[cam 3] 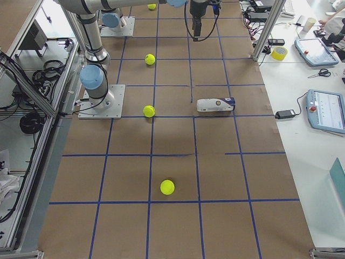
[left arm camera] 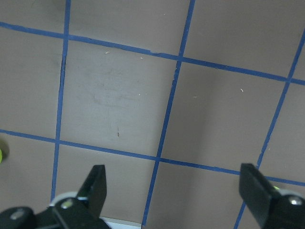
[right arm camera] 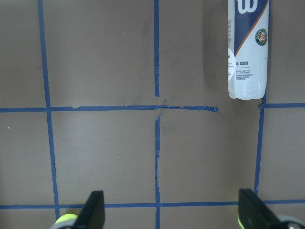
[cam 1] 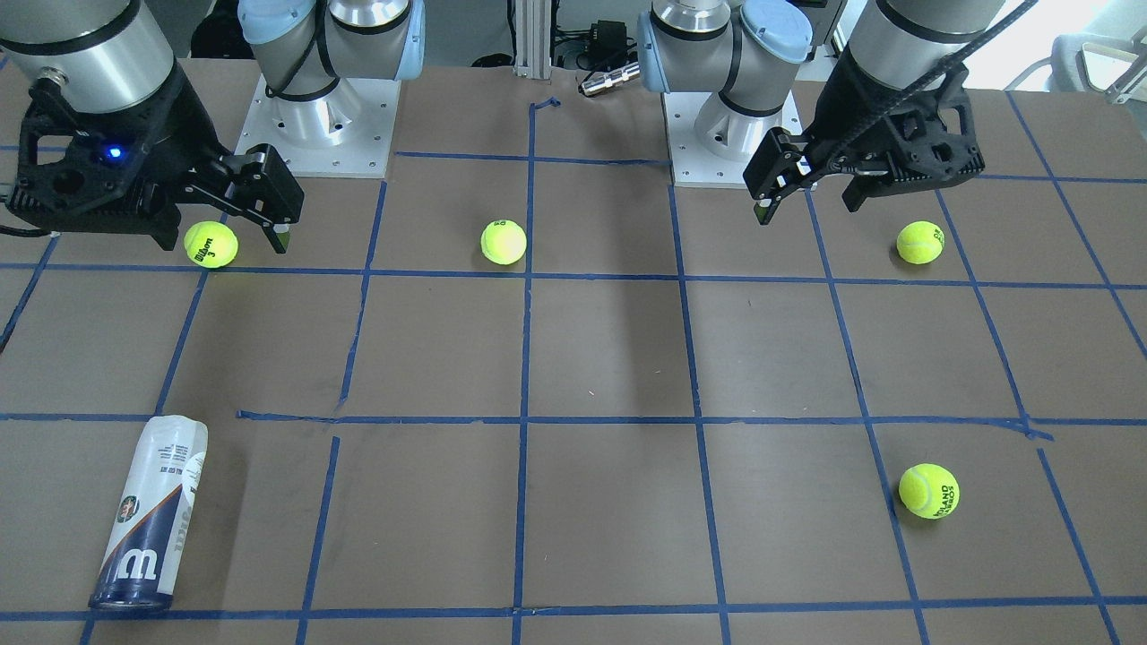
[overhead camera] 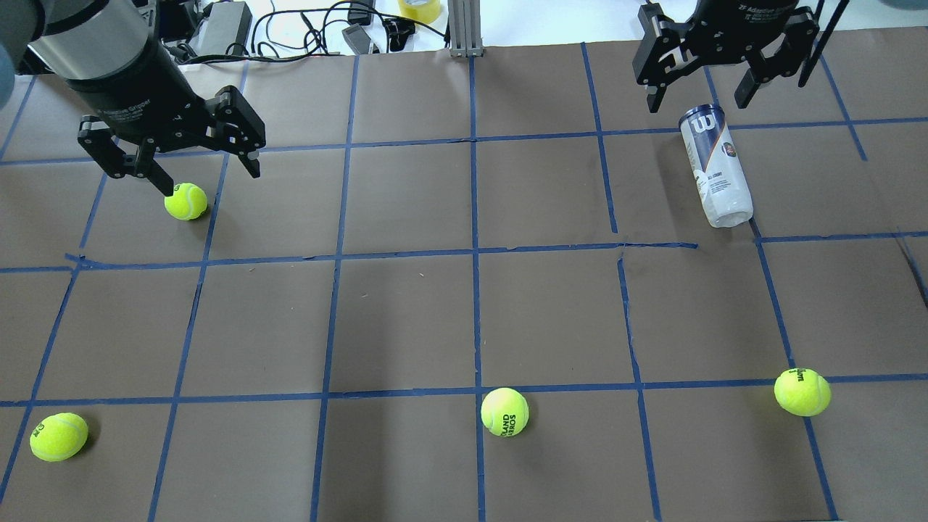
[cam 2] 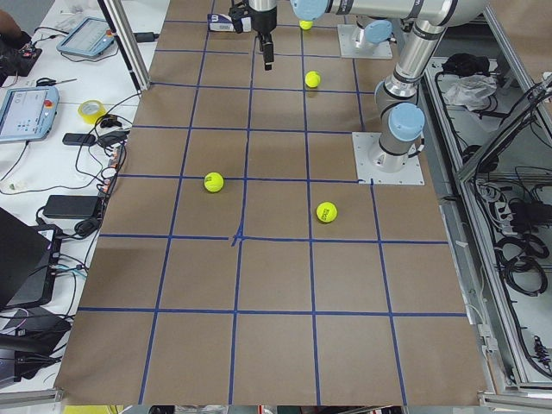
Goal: Lift up tennis ball bucket
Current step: 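Move the right gripper down around the upright Wilson tennis ball can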
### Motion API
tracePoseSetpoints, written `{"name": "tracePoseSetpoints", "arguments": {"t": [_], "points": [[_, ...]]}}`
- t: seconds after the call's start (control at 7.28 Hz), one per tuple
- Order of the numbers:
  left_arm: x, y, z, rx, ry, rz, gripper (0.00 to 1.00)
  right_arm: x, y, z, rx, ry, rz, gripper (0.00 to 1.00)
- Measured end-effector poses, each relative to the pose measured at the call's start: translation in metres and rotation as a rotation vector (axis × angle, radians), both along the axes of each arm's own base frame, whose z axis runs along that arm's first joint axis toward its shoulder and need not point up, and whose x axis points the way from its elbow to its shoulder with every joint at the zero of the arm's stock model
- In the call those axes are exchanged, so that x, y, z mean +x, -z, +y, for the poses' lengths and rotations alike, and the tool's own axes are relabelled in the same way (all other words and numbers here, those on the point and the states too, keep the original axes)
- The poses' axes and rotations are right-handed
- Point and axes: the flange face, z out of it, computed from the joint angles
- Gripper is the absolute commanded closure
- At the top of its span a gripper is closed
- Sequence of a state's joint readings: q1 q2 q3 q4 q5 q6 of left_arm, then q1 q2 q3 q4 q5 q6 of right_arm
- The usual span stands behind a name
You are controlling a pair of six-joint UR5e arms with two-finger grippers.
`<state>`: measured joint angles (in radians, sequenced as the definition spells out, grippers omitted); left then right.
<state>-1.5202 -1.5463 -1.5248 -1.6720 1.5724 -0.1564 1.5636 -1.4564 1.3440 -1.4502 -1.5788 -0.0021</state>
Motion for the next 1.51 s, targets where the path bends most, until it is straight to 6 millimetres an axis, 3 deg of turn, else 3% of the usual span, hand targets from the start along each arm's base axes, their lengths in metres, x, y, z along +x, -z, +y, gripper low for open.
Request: {"name": "tracePoseSetpoints", "arguments": {"t": [0.55,0.82,1.1,1.37,1.51], "points": [[0.000,0.000,0.000,-0.001,0.000,0.001,0.00,-0.001,0.003,0.000,0.006,-0.010,0.003,0.00],[0.000,0.000,0.000,0.000,0.000,0.003,0.00,-0.007,0.013,-0.027,-0.077,0.002,0.004,0.00],[-0.001,0.000,0.000,-0.001,0.000,0.005,0.00,-0.036,0.054,-0.076,-0.119,0.021,0.018,0.00],[-0.001,0.000,0.000,-0.001,0.000,0.007,0.00,-0.097,0.121,-0.123,-0.080,0.051,0.018,0.00],[-0.001,0.000,0.000,-0.001,0.001,0.007,0.00,-0.118,0.156,-0.142,-0.073,0.055,0.021,0.00]]}}
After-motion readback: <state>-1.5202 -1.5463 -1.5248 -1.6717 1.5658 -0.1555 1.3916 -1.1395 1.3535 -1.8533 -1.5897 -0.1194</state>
